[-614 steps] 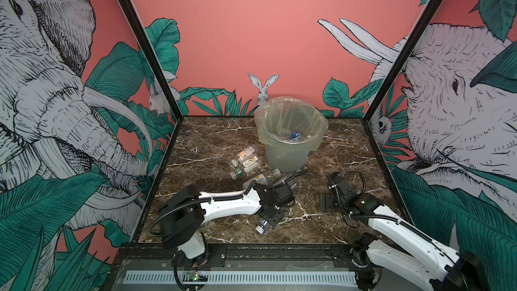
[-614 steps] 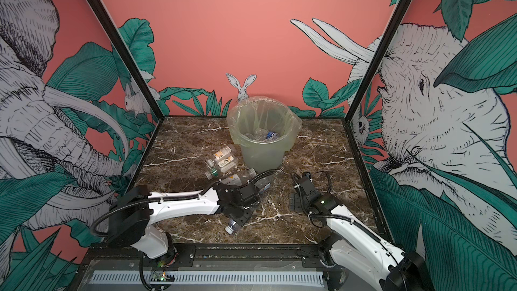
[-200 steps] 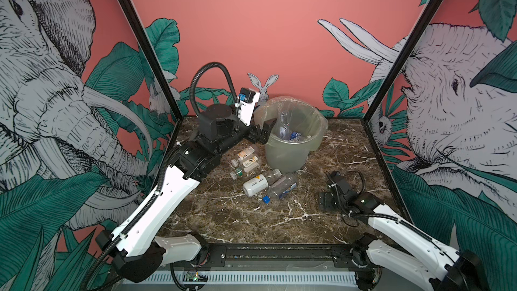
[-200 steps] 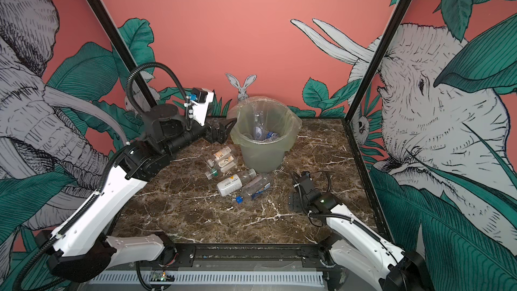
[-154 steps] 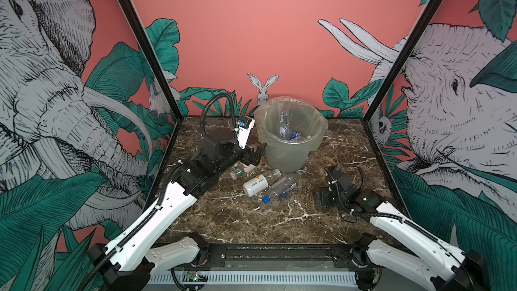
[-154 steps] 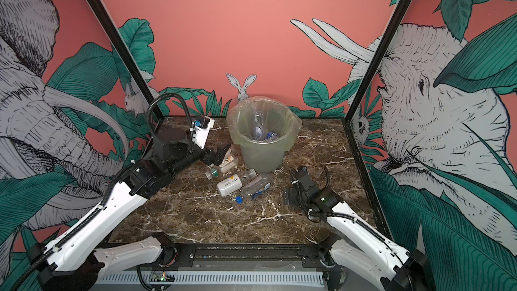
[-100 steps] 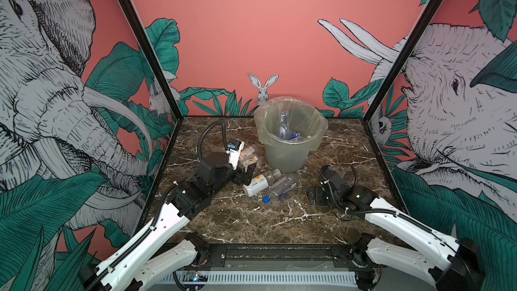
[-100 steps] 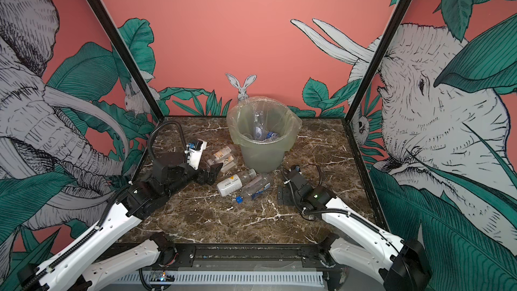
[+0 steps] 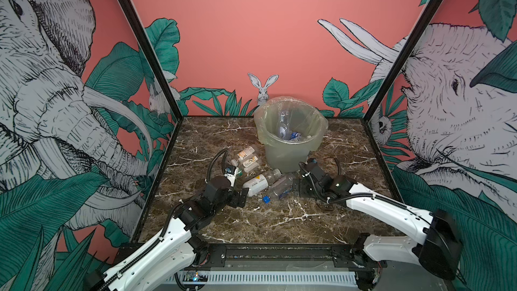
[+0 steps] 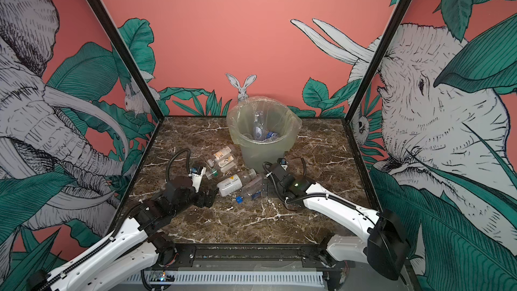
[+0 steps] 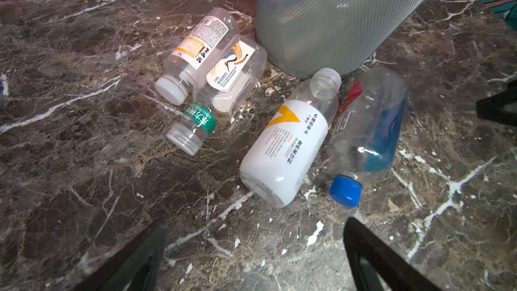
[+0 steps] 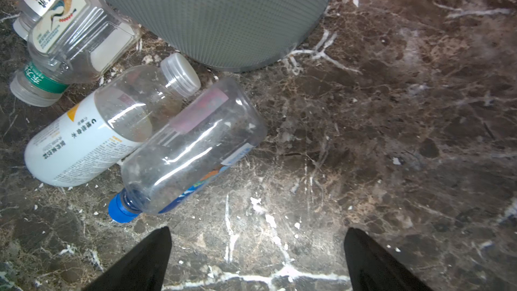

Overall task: Throw the plastic bottles in the bin
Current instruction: 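Move the right gripper over the clear red-and-blue-labelled bottle and lower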

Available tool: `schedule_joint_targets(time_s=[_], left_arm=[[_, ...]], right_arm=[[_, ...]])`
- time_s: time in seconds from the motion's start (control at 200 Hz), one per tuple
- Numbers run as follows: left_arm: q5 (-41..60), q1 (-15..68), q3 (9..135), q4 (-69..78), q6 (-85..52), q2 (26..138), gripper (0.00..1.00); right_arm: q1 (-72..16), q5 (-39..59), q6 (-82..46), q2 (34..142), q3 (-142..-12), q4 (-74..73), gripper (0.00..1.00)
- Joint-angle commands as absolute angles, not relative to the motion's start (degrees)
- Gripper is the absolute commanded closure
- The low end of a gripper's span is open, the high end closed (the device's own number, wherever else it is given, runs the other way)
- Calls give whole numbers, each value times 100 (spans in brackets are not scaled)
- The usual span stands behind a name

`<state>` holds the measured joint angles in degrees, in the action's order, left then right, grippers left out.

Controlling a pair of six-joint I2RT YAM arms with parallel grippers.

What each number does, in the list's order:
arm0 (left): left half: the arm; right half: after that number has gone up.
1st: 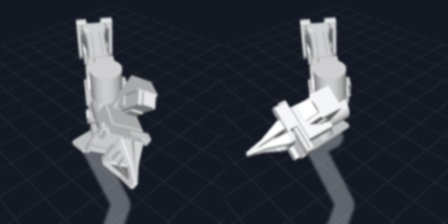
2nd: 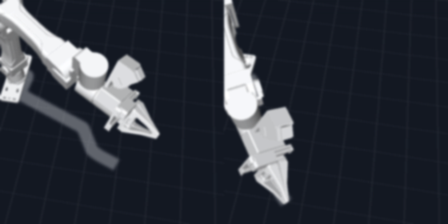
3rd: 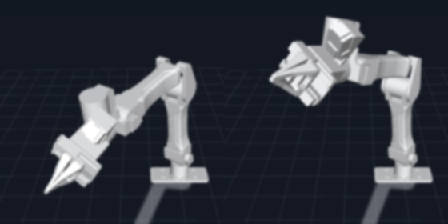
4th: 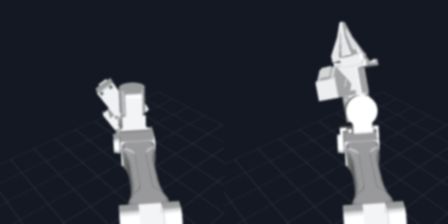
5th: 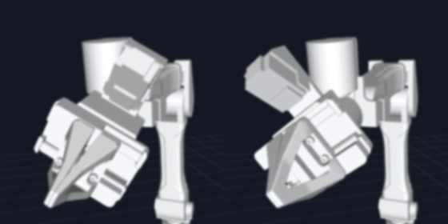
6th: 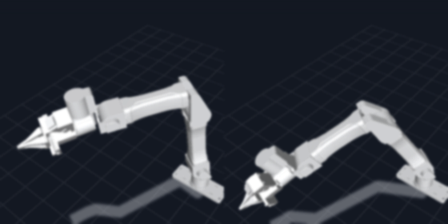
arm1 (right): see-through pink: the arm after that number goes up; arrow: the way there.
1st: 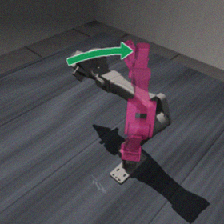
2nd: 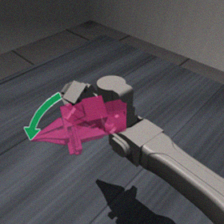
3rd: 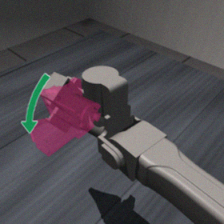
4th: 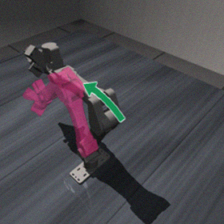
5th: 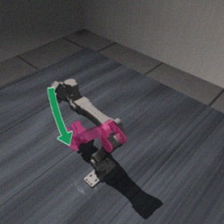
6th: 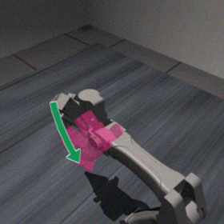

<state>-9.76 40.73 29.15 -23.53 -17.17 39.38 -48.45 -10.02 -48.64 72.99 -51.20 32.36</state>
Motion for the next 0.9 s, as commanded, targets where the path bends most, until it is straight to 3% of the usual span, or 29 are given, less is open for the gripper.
schedule_joint_targets(time_s=[0.0,0.895], left_arm=[[-1164,4078,2655,-2216,-1911,3729,1],[-1081,4078,2013,-2036,-1580,3347,0]], right_arm=[[-4928,-1011,-5140,7585,-5418,3142,1],[-5029,-517,-6450,9734,-6938,3731,1]])
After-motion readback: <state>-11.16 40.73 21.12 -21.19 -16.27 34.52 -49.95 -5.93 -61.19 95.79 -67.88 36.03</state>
